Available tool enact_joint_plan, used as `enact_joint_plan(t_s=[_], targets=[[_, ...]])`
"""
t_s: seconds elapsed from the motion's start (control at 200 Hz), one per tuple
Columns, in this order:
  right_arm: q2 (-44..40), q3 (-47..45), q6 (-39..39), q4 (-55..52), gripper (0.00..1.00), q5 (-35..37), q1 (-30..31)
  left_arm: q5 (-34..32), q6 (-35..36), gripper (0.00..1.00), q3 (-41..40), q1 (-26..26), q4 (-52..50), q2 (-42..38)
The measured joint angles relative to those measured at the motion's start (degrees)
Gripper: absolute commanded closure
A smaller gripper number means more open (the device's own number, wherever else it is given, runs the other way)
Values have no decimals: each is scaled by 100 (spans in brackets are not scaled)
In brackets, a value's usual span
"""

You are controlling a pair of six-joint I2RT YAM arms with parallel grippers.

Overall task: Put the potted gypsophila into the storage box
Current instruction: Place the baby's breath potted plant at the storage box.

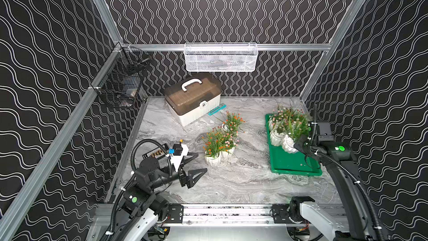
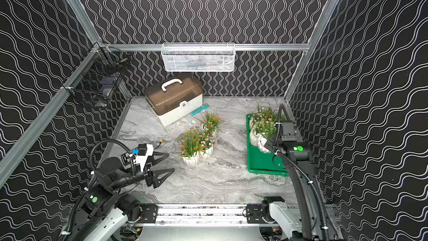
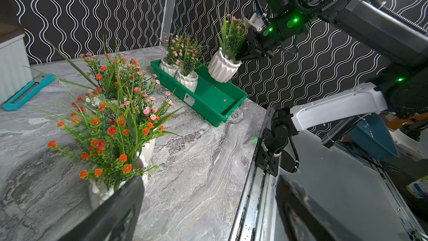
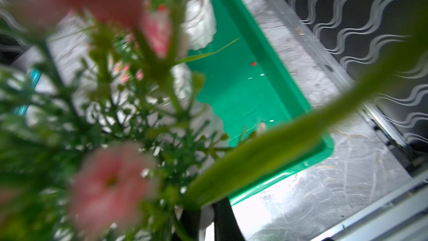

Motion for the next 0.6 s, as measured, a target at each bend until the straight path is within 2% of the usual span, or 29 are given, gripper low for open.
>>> enact_joint_plan(t_s=[0.09, 0.33, 0.601], targets=[[35, -138, -52, 11, 100, 55, -321, -2, 0, 8, 0, 0, -2, -7], [468, -330, -74, 426, 100, -404, -1222, -81, 4, 8, 2, 0, -26, -101], [1001, -372, -74, 1014, 100, -925, -1805, -216, 35, 8, 37, 0, -122, -96]])
